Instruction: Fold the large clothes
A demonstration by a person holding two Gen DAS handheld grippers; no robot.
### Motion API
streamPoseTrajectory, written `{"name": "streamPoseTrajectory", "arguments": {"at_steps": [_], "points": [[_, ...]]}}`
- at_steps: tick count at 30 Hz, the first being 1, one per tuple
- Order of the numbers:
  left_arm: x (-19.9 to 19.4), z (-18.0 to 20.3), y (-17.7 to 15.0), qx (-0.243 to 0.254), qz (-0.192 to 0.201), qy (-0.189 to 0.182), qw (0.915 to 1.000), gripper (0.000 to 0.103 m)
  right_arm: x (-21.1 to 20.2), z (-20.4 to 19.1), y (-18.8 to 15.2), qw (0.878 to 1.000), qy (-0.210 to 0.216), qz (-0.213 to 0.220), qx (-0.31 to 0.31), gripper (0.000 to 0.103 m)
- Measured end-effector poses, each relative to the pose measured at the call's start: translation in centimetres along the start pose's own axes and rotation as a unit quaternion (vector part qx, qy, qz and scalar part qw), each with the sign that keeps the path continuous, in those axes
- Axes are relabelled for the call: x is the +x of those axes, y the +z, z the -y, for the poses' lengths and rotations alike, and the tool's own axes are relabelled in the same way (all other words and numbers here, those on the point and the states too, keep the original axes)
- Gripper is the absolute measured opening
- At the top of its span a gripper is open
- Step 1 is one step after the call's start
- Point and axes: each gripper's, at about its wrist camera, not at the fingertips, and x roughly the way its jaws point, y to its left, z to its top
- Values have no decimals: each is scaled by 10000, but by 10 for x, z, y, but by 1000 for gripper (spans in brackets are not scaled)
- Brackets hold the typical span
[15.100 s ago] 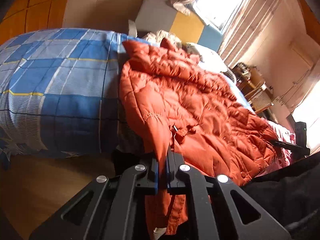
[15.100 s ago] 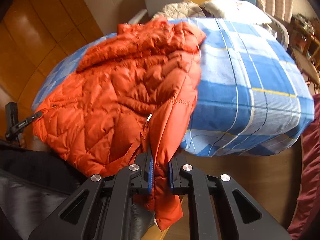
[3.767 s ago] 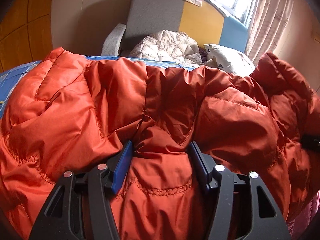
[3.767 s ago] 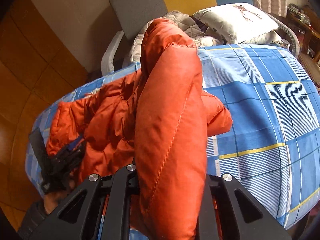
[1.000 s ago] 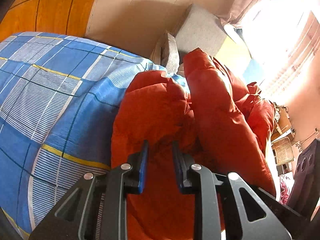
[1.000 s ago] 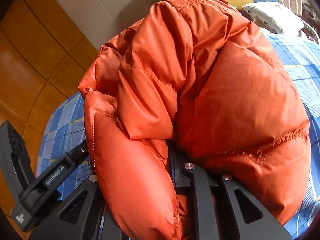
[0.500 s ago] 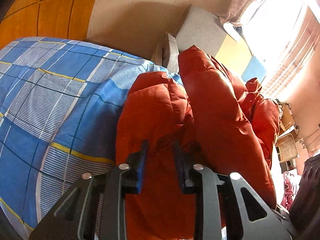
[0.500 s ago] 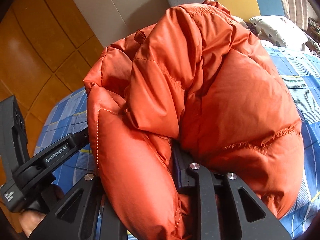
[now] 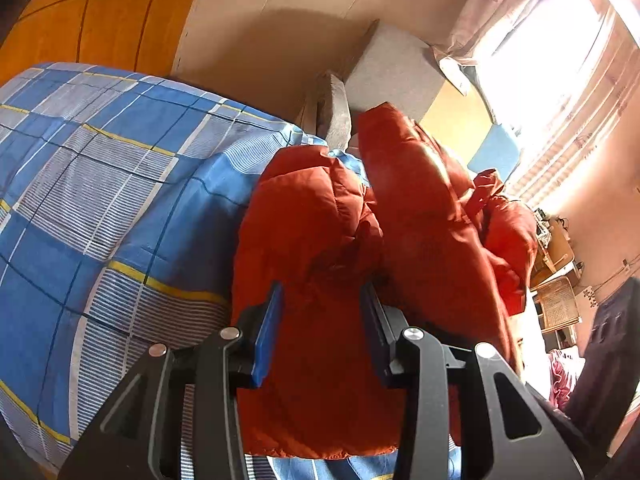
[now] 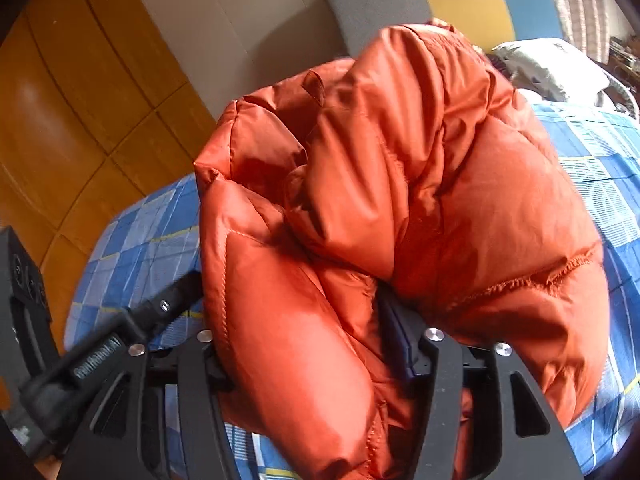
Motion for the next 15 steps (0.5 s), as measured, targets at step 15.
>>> {"name": "streamPoseTrajectory", "arguments": {"at_steps": [15], "points": [[6,7,1,32,103,62,9999,32,-43,12,12,9972,429,453,416,80]]}}
